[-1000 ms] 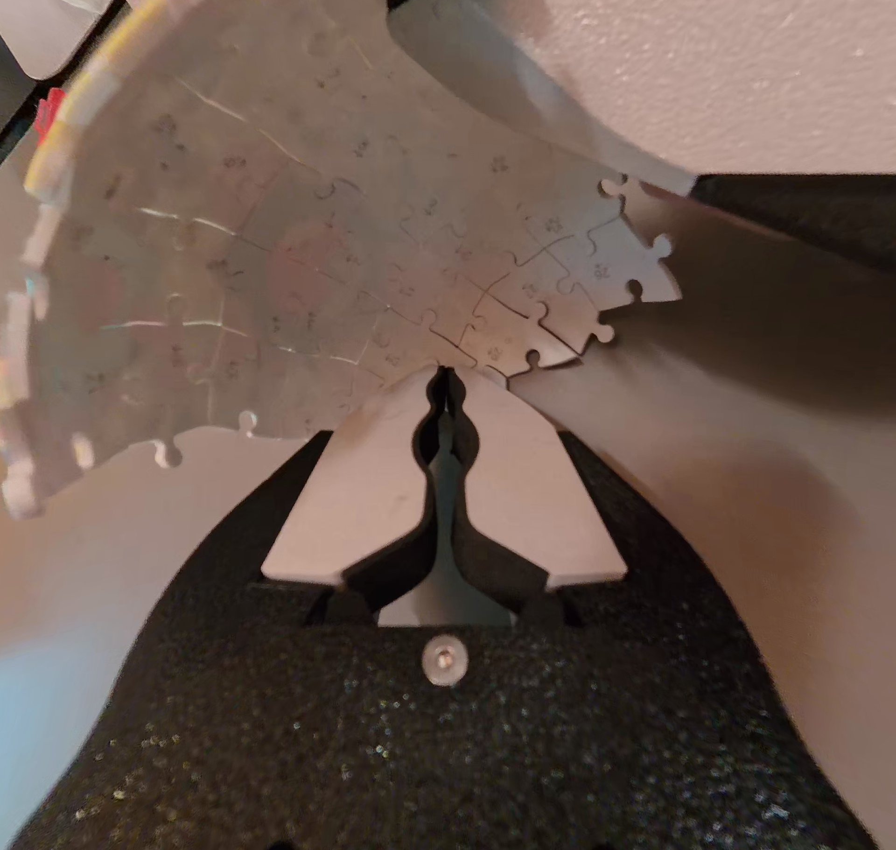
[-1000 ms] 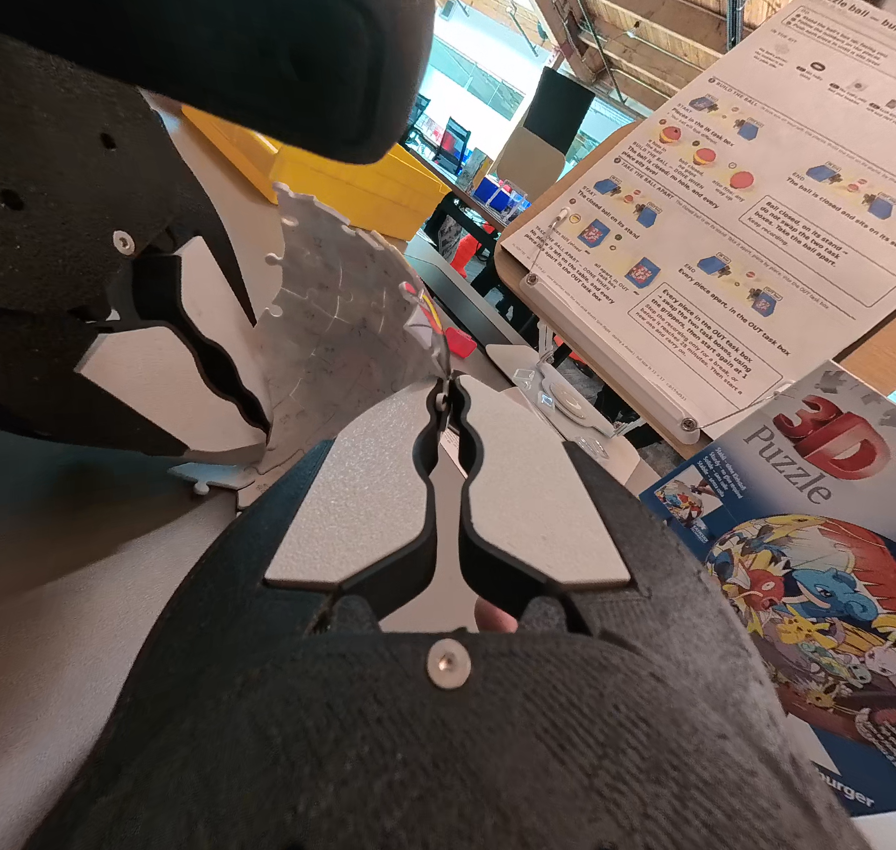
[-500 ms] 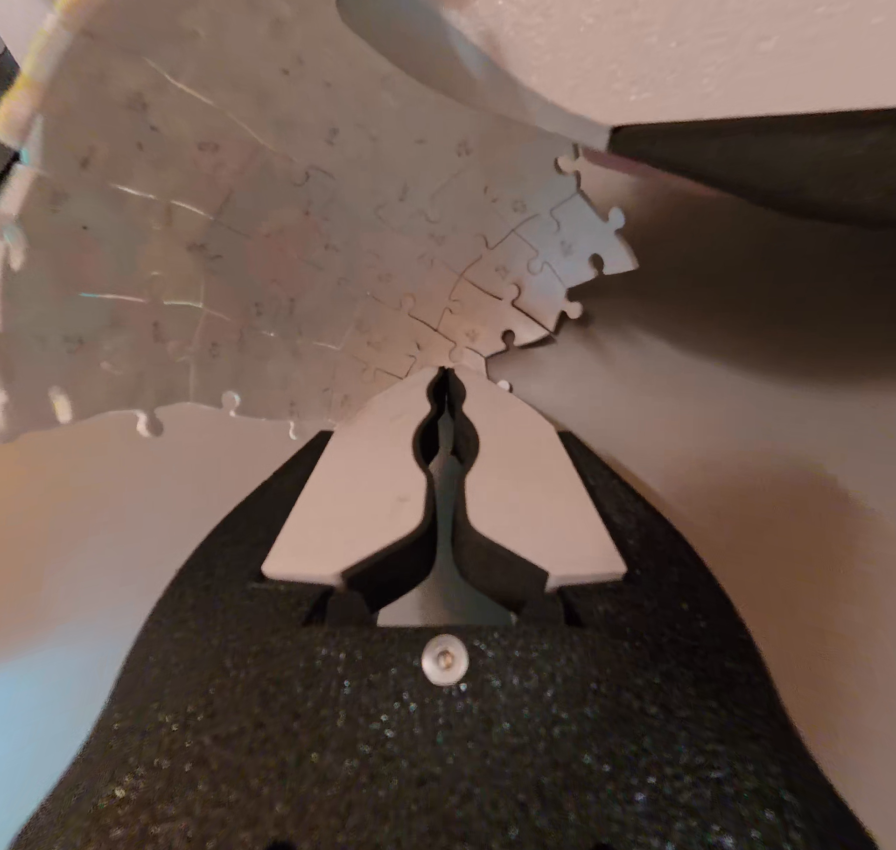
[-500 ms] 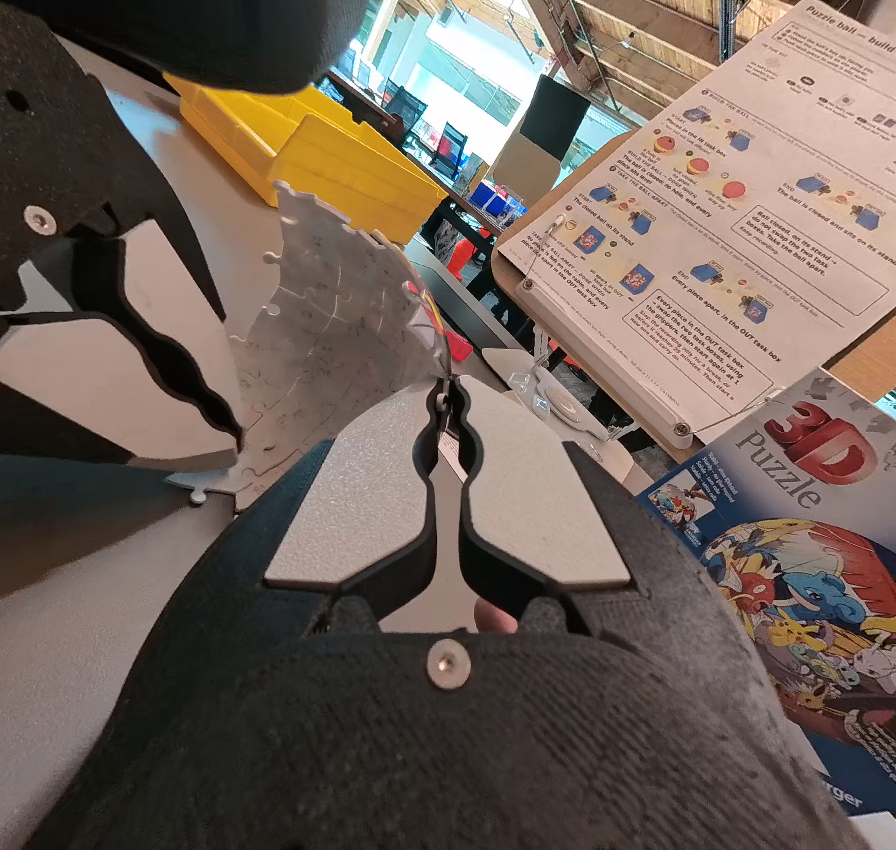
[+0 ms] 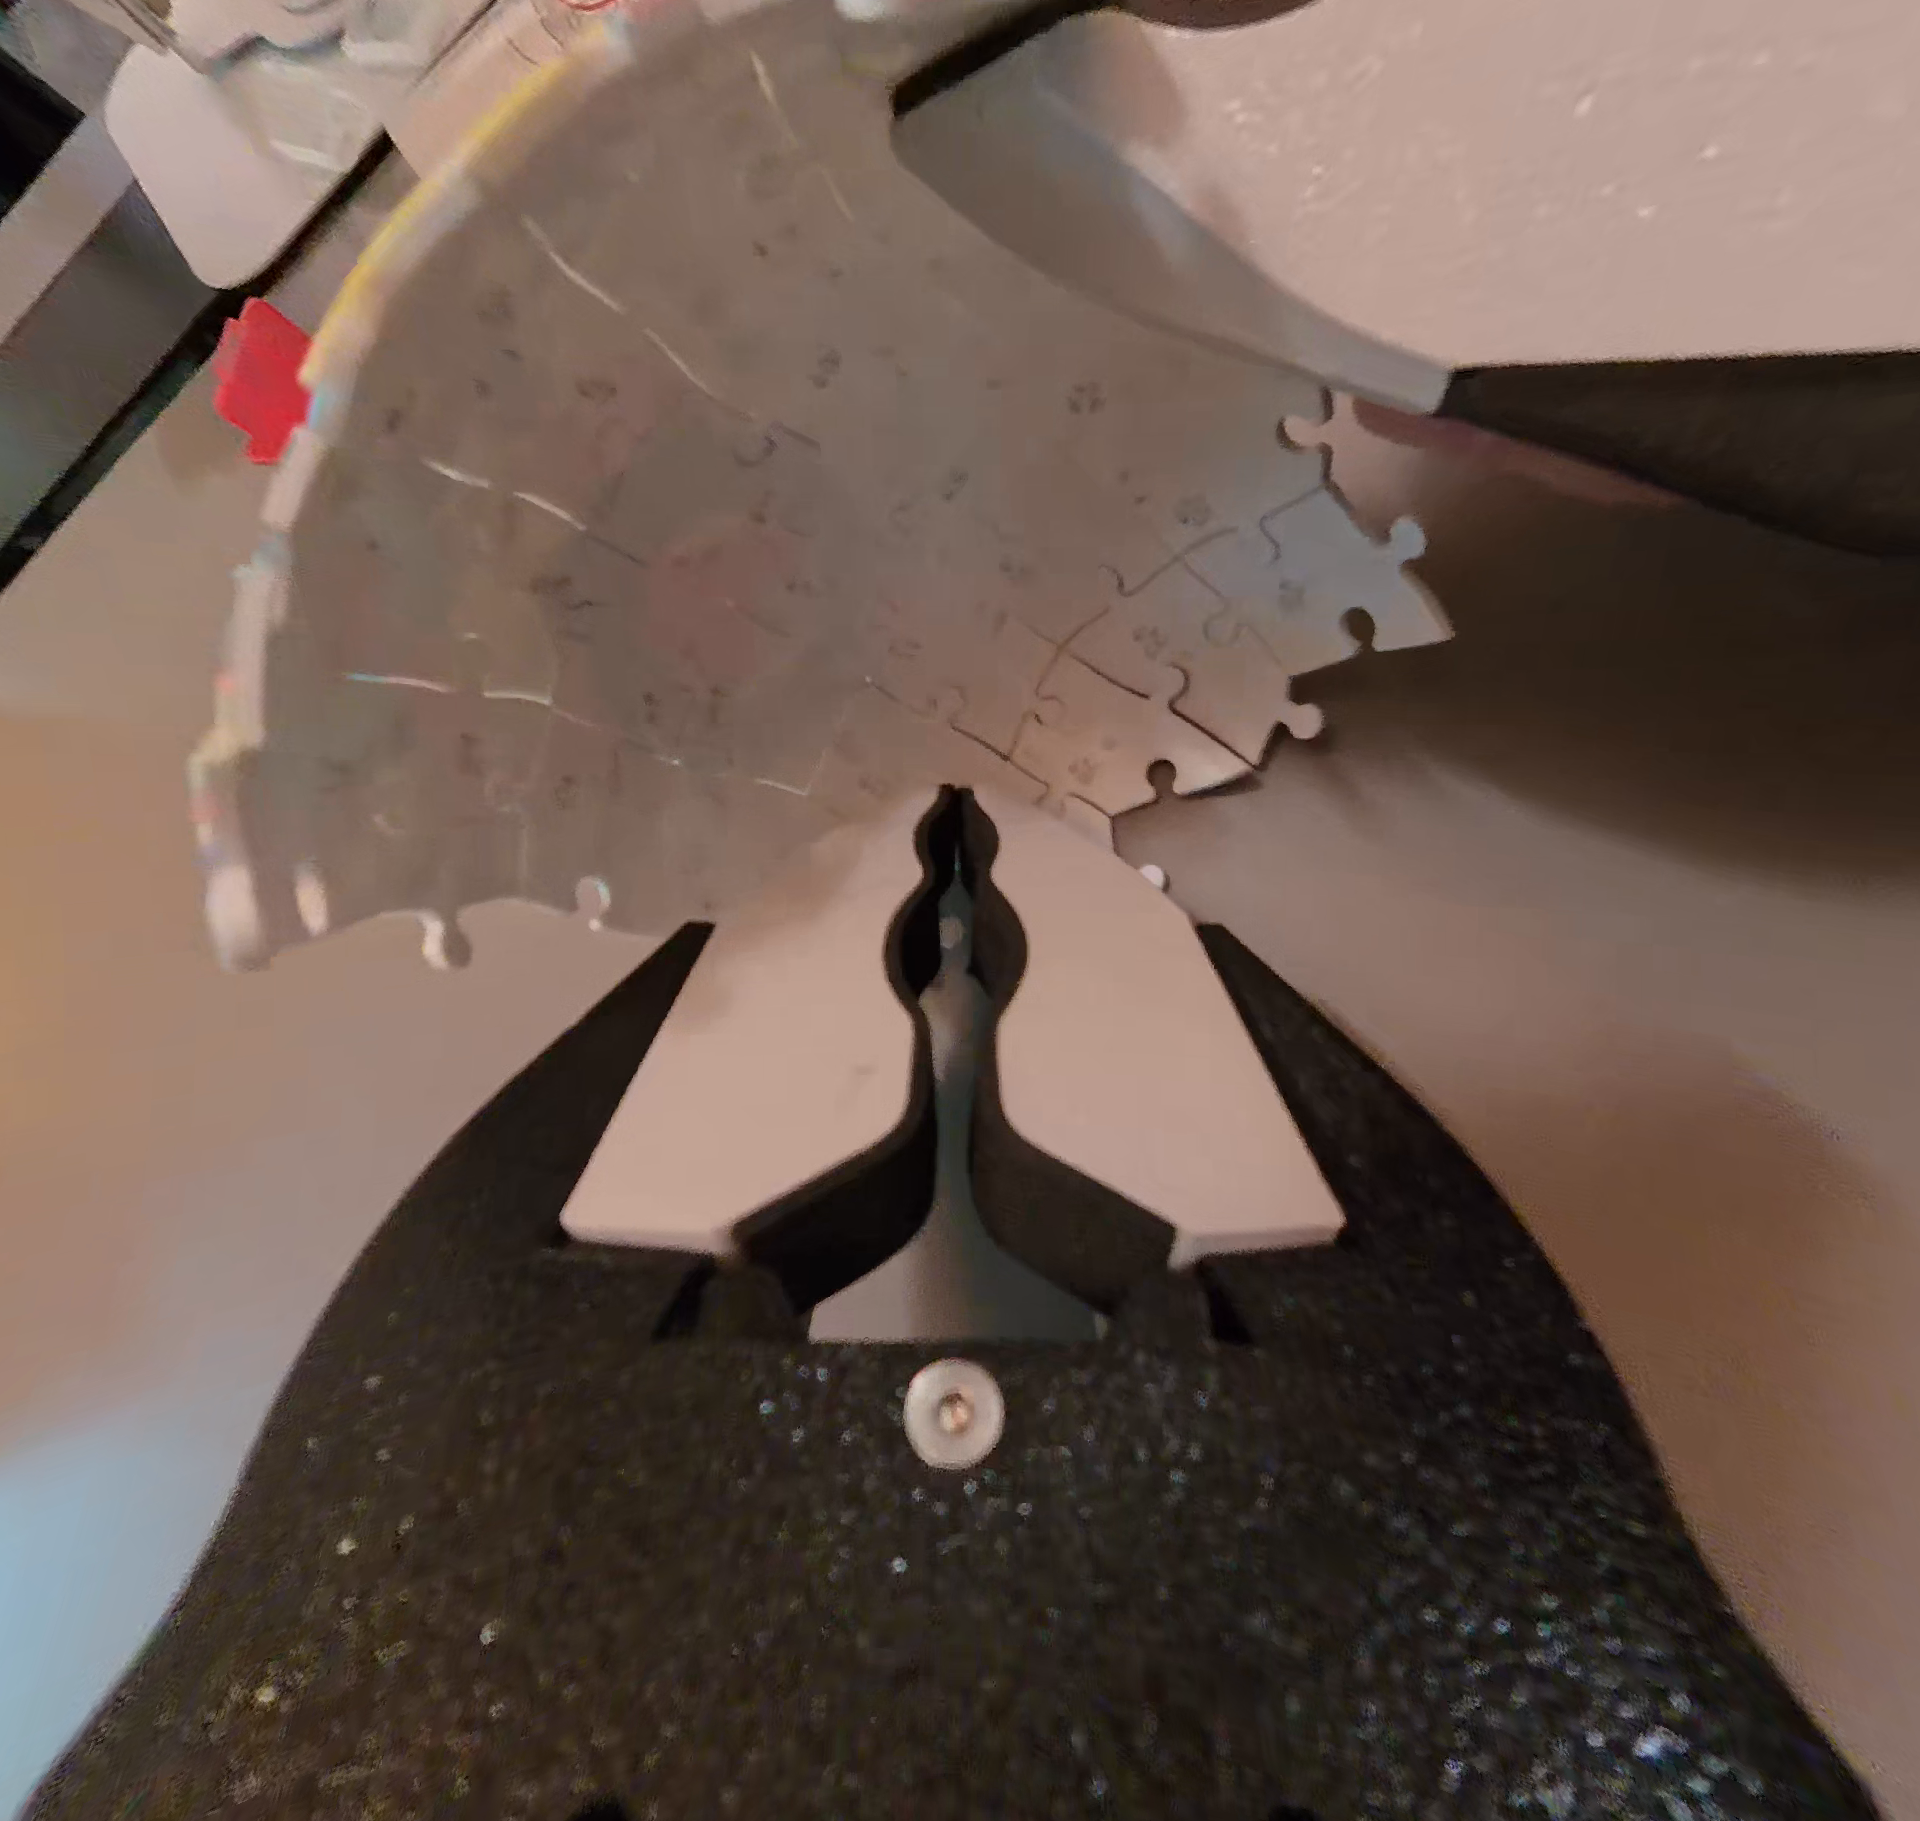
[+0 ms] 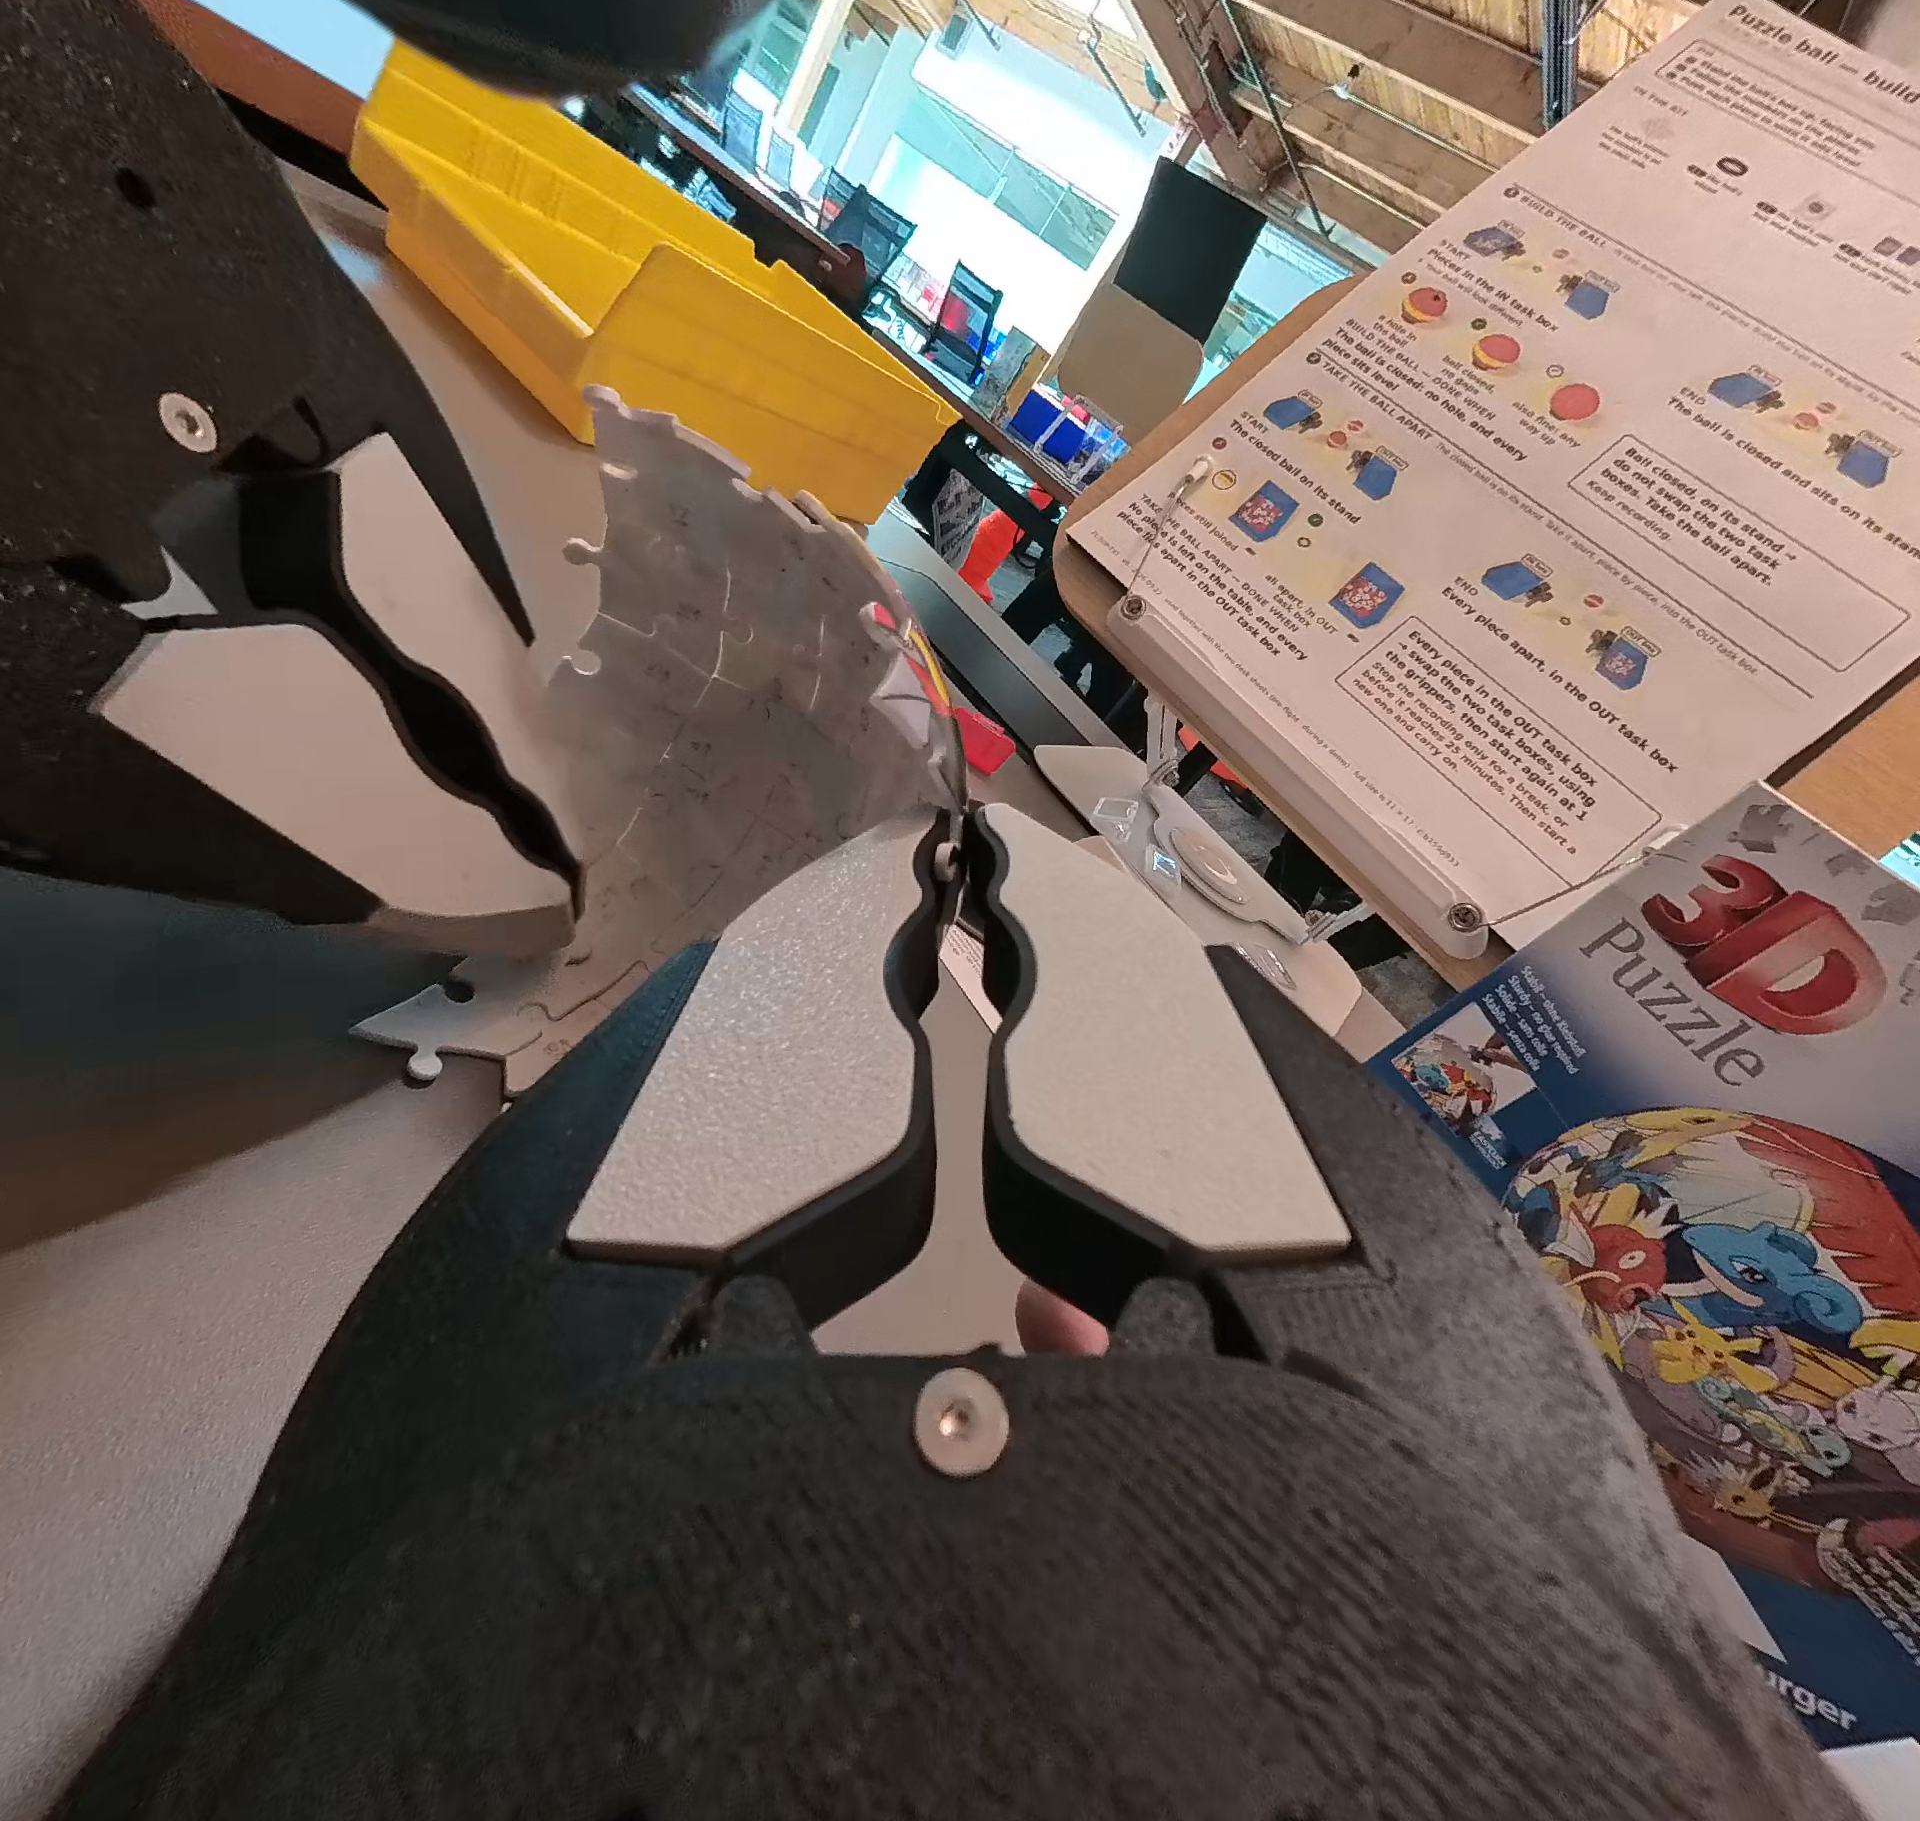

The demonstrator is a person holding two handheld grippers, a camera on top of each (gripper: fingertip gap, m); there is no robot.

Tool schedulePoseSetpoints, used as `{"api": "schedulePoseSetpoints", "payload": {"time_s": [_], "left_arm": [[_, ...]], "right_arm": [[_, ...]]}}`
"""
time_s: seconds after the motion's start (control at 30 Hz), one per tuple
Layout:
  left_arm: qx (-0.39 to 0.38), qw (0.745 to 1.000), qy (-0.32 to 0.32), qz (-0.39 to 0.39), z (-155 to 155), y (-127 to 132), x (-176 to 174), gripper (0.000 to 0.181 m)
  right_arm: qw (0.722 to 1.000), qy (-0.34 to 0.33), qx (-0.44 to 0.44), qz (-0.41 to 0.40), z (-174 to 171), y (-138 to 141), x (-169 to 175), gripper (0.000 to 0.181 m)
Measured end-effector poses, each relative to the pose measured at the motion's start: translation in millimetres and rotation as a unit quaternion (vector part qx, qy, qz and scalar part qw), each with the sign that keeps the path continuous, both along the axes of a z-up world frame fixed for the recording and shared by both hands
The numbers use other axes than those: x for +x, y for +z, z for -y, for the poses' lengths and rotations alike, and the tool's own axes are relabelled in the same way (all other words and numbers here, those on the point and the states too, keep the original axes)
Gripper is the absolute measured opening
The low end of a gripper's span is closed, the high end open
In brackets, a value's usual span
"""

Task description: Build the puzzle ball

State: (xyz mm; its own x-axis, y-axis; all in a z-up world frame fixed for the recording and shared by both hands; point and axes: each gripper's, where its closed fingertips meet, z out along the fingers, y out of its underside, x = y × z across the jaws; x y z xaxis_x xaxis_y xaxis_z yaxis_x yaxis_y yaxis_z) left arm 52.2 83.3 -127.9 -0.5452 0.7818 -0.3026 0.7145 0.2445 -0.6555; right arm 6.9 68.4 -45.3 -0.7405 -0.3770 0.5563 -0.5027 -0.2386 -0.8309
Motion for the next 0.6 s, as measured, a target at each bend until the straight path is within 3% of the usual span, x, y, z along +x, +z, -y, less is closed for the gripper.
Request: {"api": "schedulePoseSetpoints", "payload": {"time_s": [0.6], "left_arm": [[-0.001,0.999,-0.005,0.041,5.9,-9.8,-2.3,0.000]], "right_arm": [[1.000,-0.002,0.007,0.003,0.5,-1.9,-0.7,0.003]]}}
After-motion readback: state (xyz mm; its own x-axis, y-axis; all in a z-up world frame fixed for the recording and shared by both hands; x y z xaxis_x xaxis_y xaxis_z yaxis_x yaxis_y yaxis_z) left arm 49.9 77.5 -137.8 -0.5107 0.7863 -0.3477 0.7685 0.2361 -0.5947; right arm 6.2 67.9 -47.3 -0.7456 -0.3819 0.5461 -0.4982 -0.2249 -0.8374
